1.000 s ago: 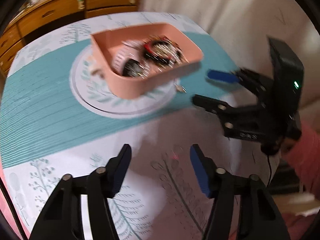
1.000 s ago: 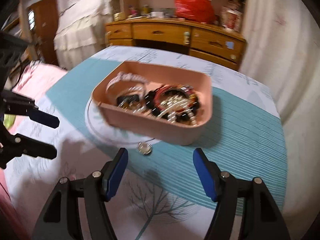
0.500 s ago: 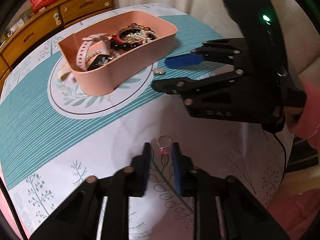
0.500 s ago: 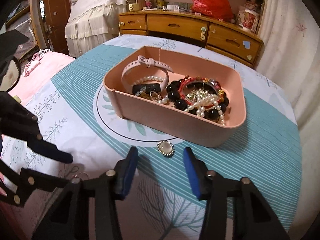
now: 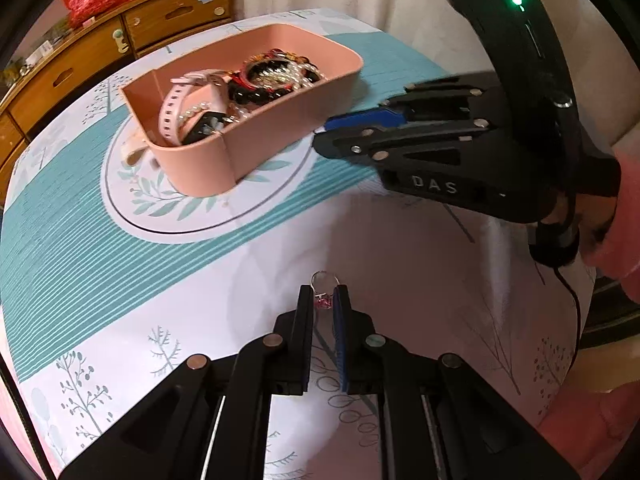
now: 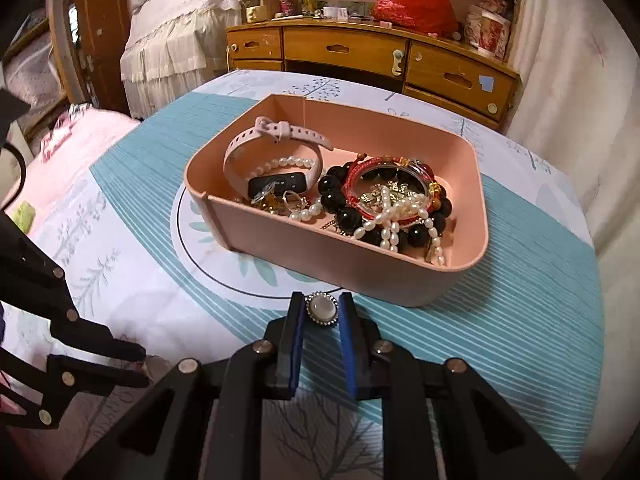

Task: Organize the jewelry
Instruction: 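Lower the brooch and ring into the pink tray and open both grippers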

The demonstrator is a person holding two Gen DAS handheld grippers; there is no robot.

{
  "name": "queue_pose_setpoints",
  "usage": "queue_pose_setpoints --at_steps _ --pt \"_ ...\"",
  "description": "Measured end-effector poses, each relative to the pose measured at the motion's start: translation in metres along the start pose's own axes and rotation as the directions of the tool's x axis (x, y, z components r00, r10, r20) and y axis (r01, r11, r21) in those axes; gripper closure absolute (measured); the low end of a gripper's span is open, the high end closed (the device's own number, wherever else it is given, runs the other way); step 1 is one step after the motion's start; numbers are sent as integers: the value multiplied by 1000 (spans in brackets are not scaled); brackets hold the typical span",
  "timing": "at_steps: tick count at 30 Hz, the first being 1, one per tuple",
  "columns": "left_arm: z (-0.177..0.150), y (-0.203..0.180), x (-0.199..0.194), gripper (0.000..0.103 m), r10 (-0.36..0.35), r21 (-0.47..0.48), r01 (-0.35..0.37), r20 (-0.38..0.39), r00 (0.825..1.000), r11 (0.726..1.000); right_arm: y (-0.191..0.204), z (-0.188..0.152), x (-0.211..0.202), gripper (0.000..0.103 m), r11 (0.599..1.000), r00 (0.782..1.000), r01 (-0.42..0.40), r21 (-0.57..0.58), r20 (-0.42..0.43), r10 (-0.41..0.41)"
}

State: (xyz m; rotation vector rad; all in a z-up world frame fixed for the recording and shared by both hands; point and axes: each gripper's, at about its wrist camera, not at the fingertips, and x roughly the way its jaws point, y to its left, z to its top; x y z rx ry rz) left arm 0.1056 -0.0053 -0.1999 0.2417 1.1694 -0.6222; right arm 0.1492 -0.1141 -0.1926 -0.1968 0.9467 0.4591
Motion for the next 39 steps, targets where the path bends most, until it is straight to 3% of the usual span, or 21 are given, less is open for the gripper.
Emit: queue_pose_setpoints --at_steps 13,17,21,30,39 --pt "28 18 -36 97 0 -47 4 84 996 999 -11 -2 -7 90 998 1000 -1 62 -16 2" --pt "26 18 -27 95 -9 -29 10 45 999 1000 -14 -2 -15 90 996 1000 -12 91 2 12" --pt "14 13 -13 82 -13 -14 13 -11 1000 1000 -16 1 -25 90 996 1000 -13 93 23 11" --pt "6 5 8 84 13 38 -12 -44 999 999 -19 1 -35 90 995 1000 3 96 31 -6" --pt "3 0 13 95 24 77 -21 -39 999 997 -18 2 -41 90 995 999 10 101 40 -14"
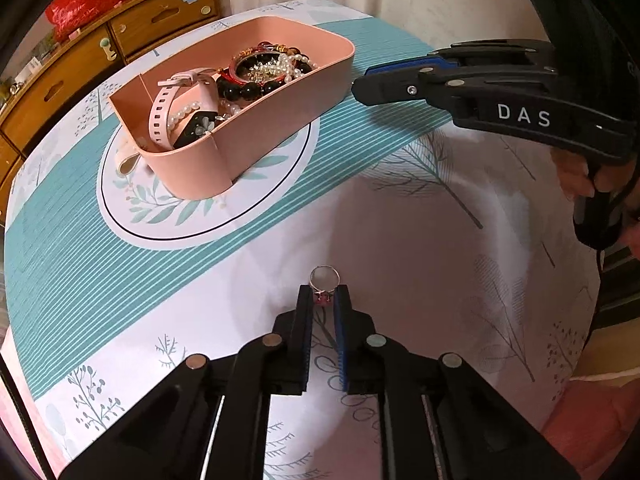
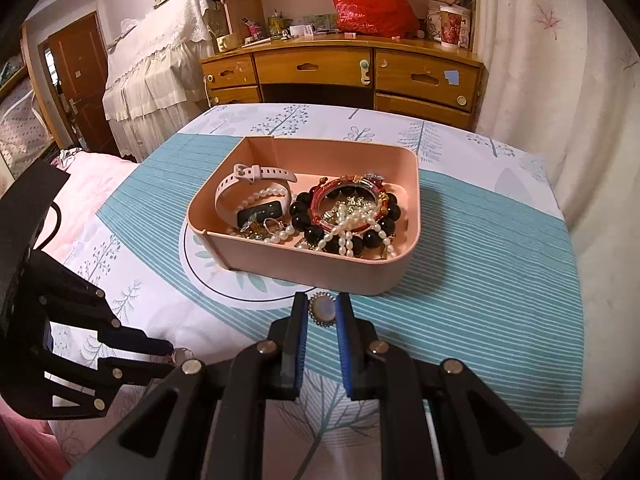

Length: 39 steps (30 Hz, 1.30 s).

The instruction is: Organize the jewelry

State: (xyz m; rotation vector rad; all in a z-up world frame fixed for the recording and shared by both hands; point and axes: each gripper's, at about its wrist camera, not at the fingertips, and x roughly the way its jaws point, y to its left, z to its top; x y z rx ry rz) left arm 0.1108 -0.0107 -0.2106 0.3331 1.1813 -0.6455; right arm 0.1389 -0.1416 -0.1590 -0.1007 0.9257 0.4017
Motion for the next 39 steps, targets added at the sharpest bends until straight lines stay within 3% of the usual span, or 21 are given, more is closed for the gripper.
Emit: queue_pose_setpoints --at_steps 6,13,21,22,25,27,29,30,33,36,38,39 --pt "5 4 -9 95 -5 -5 5 14 1000 1000 2 2 -6 90 1000 1000 -14 0 14 14" --pt "42 12 -50 95 -10 -15 12 98 995 1000 1 22 -20 90 998 994 -39 39 102 35" --pt "89 45 -84 95 32 -115 -5 232 972 993 -14 62 -26 89 984 983 23 174 176 -54" --pt "96 49 -83 91 33 -129 -4 228 973 992 -16 66 -25 88 980 984 19 198 167 -53" --pt "111 59 -83 64 43 -157 -18 156 987 987 -19 72 -26 88 967 988 56 250 125 -90" --pt "113 65 -93 53 13 -157 16 182 983 987 -15 75 -32 80 965 988 74 253 110 -105" --pt "111 68 -104 25 8 -154 22 192 981 988 -11 74 -42 55 961 984 88 262 125 -124" --pt "109 69 -110 21 21 -155 8 187 982 988 -9 73 -47 51 957 981 99 273 134 -139" --pt "102 74 -118 18 51 -167 -26 145 988 986 -4 68 -59 41 937 978 125 326 117 -171" --pt "86 77 -120 17 77 -213 -63 58 995 975 0 52 -70 25 898 975 167 408 66 -211" --pt "71 78 -122 17 79 -249 -74 11 997 966 4 37 -75 12 865 978 177 469 13 -207" --pt "65 78 -124 17 79 -268 -78 -5 997 960 7 29 -78 11 852 980 177 492 -12 -197"
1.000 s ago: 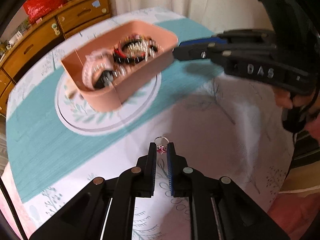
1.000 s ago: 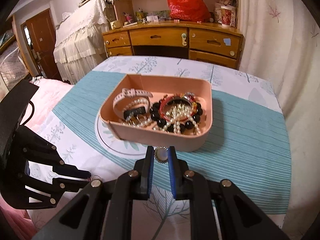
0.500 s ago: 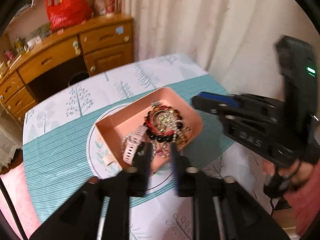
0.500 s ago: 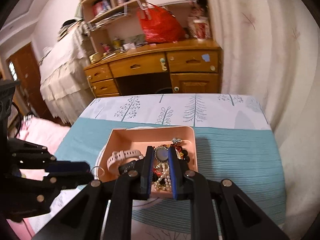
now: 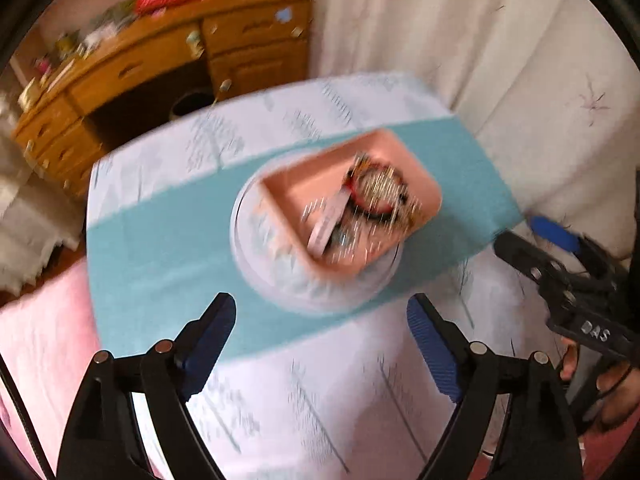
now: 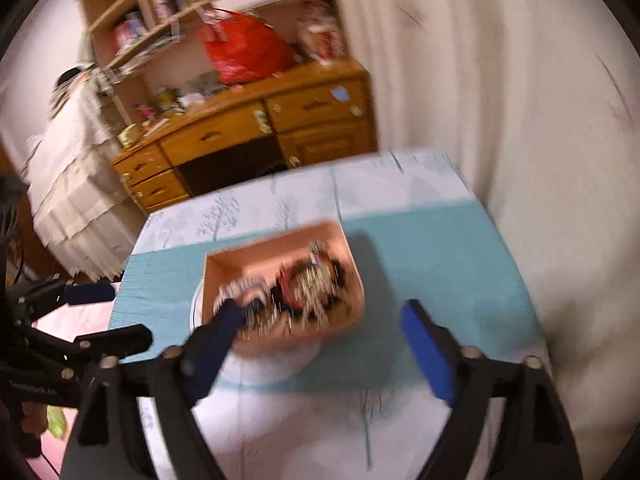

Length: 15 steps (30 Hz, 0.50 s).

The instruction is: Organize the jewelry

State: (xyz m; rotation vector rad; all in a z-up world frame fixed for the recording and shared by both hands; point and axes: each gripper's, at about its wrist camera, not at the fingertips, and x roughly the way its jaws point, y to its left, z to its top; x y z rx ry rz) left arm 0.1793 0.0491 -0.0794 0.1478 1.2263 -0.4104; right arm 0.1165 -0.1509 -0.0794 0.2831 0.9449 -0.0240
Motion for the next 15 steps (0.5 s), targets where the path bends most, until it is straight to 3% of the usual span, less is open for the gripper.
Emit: queue_pose_setpoints --at_steps 4,7,9,12,15 --pt "-36 2 -13 17 36 -114 -42 -47 998 993 -10 -39 -9 7 998 991 20 66 -130 -12" --pt "-62 -6 -28 17 77 -198 -83 -38 996 977 -18 -67 -15 7 993 968 66 102 -248 -39" --pt "-79 -17 -37 17 114 -230 -116 -21 993 966 -24 -85 -21 7 992 947 54 116 -320 -15" --pt "-103 -45 -50 17 163 -240 -167 -35 986 956 -34 -106 -38 7 992 922 65 110 -386 -18" --pt "-118 -70 -56 16 155 -224 -166 -66 986 960 -40 -118 -69 6 995 926 47 82 -377 -13"
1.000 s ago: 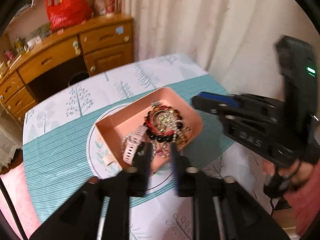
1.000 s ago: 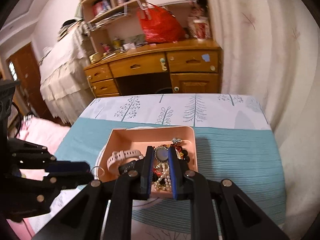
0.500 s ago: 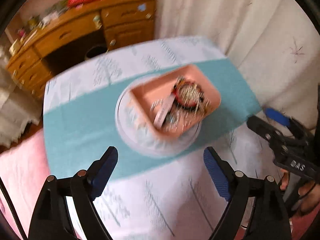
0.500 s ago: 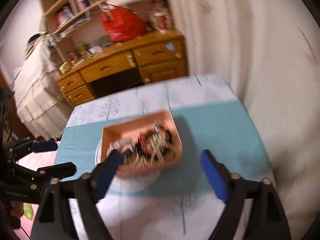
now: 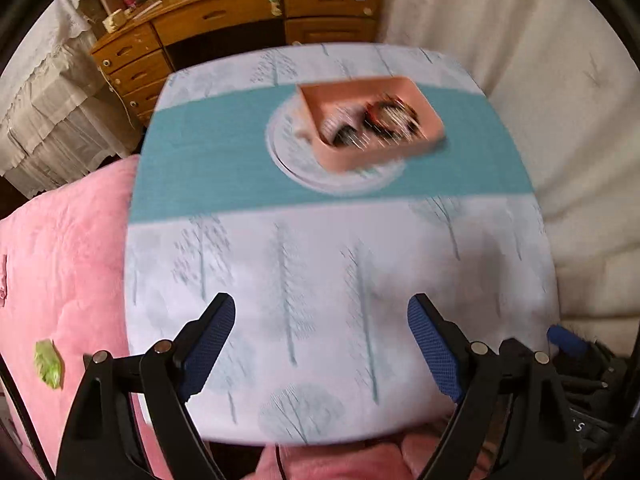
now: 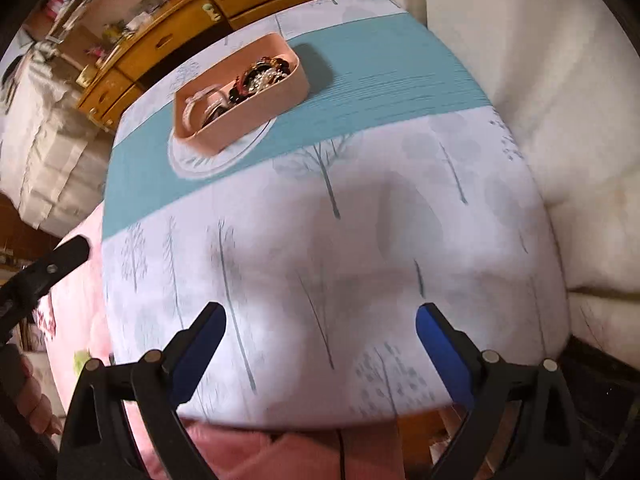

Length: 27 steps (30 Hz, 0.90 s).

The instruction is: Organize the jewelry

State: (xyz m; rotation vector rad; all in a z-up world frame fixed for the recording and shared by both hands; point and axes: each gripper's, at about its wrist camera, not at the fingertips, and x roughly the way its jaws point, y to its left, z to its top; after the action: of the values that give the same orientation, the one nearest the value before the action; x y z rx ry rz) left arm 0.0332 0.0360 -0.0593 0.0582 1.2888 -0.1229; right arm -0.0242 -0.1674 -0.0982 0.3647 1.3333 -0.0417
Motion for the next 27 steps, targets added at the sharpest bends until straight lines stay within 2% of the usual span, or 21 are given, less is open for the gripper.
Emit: queue_pose_setpoints --at_steps 3,7,9,11,14,18,19,20,27 --pt "-16 -22 -12 16 -2 -2 3 9 1000 1000 -9 -12 -23 6 1000 999 -13 -15 34 13" --pt "-31 -51 -32 16 33 39 -37 88 996 999 -19 -14 -55 6 999 994 -28 -38 106 31" --pt "-36 -56 -46 12 27 28 -31 136 990 999 -21 -14 -72 6 997 989 -57 -46 137 63" --pt "-39 -58 -58 1 33 1 -33 180 983 999 -21 -16 -86 6 996 982 -78 -53 169 86" --pt "-42 -55 -73 1 31 -36 -23 241 970 999 -17 -23 -102 6 994 967 -25 -103 251 51" --pt "-46 -54 -76 1 34 -55 -20 258 965 998 -9 -31 -115 5 988 947 19 -154 320 32" --pt "-47 -53 -75 1 32 -60 -17 257 966 998 -7 -31 -116 2 987 944 29 -160 328 26" --pt "-48 -52 -74 1 28 -63 -12 256 966 998 -6 -31 -116 0 985 943 36 -166 333 22" --pt "-47 -45 -74 1 25 -57 -10 270 963 998 8 -29 -117 0 979 935 62 -193 356 11"
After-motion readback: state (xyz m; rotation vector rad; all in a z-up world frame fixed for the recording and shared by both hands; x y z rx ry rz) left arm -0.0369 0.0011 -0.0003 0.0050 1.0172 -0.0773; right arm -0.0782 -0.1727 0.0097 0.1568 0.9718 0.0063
